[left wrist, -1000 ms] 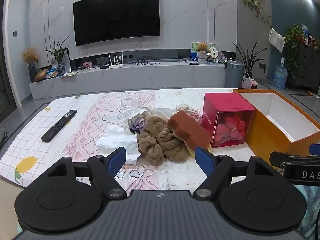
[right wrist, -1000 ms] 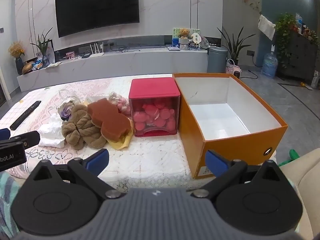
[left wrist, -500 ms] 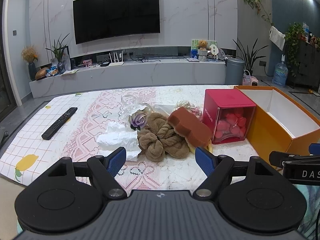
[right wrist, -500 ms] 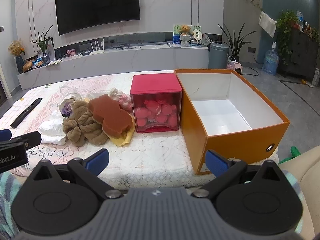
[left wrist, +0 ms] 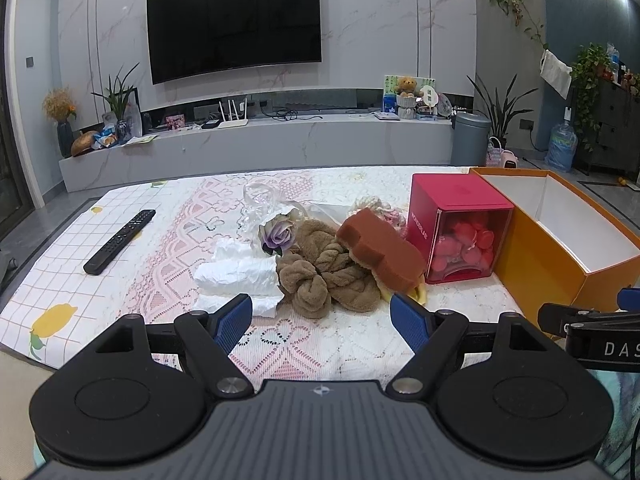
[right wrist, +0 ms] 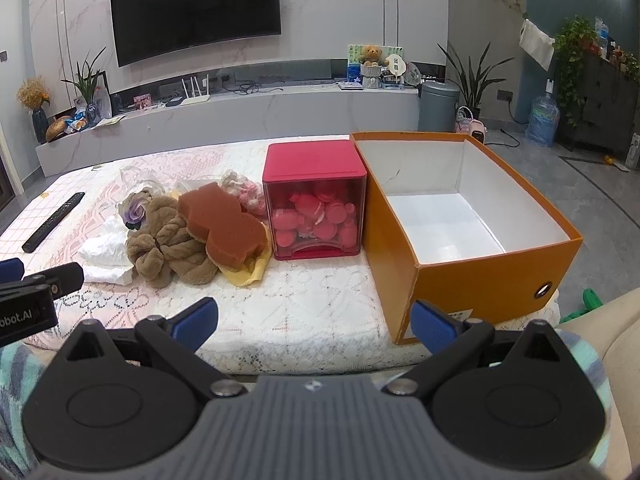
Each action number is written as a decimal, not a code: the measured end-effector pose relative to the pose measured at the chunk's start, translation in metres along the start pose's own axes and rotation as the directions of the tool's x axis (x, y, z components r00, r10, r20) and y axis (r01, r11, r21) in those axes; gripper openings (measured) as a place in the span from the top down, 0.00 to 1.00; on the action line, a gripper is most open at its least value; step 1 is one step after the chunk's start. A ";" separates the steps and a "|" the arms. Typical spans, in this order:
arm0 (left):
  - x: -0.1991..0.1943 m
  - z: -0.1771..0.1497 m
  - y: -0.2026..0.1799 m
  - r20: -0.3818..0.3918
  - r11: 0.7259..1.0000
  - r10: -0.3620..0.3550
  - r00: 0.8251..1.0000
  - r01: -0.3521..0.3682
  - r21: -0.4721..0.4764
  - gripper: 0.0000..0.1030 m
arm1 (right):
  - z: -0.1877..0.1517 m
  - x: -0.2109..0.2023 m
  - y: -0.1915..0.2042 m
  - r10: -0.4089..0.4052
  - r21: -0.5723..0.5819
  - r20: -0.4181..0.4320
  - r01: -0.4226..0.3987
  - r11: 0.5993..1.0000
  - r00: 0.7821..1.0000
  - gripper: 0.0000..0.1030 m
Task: Organize soft objects
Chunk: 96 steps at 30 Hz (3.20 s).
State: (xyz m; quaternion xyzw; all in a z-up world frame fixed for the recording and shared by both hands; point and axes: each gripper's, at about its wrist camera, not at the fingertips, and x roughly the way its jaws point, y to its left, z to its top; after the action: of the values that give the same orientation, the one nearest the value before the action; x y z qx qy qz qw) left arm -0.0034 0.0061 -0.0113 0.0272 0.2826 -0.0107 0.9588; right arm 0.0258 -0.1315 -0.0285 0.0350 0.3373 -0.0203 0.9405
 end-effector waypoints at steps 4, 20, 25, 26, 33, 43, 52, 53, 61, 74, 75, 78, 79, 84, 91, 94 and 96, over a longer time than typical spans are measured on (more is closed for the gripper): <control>0.000 0.000 0.000 0.000 1.000 0.000 1.000 0.000 0.000 0.10 | 0.000 0.000 0.001 0.000 -0.003 -0.001 0.000 1.000 1.000 0.03; 0.000 -0.001 0.001 -0.002 1.000 -0.002 1.000 0.002 -0.001 0.10 | -0.001 0.000 0.002 0.001 -0.006 -0.002 -0.001 1.000 1.000 0.03; 0.000 -0.003 0.001 -0.003 1.000 -0.003 1.000 0.003 -0.002 0.10 | -0.001 0.000 0.003 0.002 -0.008 -0.002 -0.002 1.000 1.000 0.03; 0.000 -0.003 0.001 -0.003 1.000 -0.004 1.000 0.004 -0.002 0.10 | -0.002 0.000 0.004 0.002 -0.009 -0.002 -0.002 1.000 1.000 0.03; 0.001 -0.006 0.001 -0.008 1.000 -0.005 1.000 0.005 -0.003 0.10 | -0.004 -0.001 0.005 0.006 -0.008 -0.013 -0.006 1.000 1.000 0.03; -0.001 -0.010 -0.006 -0.018 1.000 -0.011 1.000 0.011 0.003 0.10 | -0.003 0.001 0.002 0.003 0.001 -0.017 -0.003 1.000 1.000 0.03; 0.001 -0.003 -0.007 -0.035 1.000 -0.024 0.999 0.024 0.012 0.10 | -0.003 0.003 0.001 0.001 0.001 -0.027 -0.001 1.000 1.000 0.03; 0.002 -0.003 -0.006 -0.038 1.000 -0.025 0.999 0.025 0.012 0.10 | -0.003 0.003 0.001 0.001 0.000 -0.029 -0.001 1.000 1.000 0.03; 0.014 -0.003 -0.005 -0.058 0.999 -0.038 0.998 0.039 0.023 0.13 | -0.003 0.013 0.007 0.003 -0.021 -0.045 -0.004 1.000 0.999 0.03; 0.062 -0.001 0.006 -0.120 0.994 -0.107 0.987 0.109 0.006 0.39 | -0.004 0.059 0.031 0.104 -0.157 -0.016 -0.106 0.982 0.994 0.17; 0.067 0.001 0.009 -0.127 0.994 -0.110 0.986 0.110 -0.003 0.39 | -0.003 0.065 0.035 0.118 -0.179 -0.028 -0.121 0.976 0.993 0.22; 0.079 0.009 0.012 -0.134 0.995 -0.099 0.986 0.102 0.019 0.39 | 0.003 0.081 0.044 0.150 -0.228 -0.052 -0.158 0.961 0.987 0.26; 0.084 0.012 0.011 -0.137 0.994 -0.096 0.986 0.102 0.037 0.39 | 0.006 0.086 0.046 0.153 -0.242 -0.046 -0.159 0.957 0.987 0.27; 0.115 0.034 0.010 -0.162 0.970 -0.150 0.975 0.177 0.168 0.36 | 0.028 0.117 0.062 0.202 -0.317 -0.069 -0.213 0.924 0.977 0.30; 0.161 0.038 0.014 -0.141 0.946 -0.171 0.975 0.202 0.252 0.29 | 0.037 0.163 0.083 0.207 -0.456 -0.028 -0.197 0.868 0.978 0.30; 0.172 0.032 0.009 -0.112 0.945 -0.133 0.985 0.160 0.285 0.29 | 0.034 0.175 0.085 0.198 -0.469 -0.005 -0.177 0.865 0.980 0.30; 0.173 0.028 0.000 -0.091 0.928 -0.108 0.990 0.133 0.349 0.26 | 0.034 0.183 0.084 0.210 -0.436 -0.023 -0.199 0.878 0.978 0.30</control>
State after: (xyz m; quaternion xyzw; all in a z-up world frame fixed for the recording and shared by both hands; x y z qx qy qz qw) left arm 0.1569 0.0032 -0.0815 0.1820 0.3104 -0.1195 0.9253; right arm 0.1939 -0.0536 -0.1146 -0.1414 0.3161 0.1546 0.9253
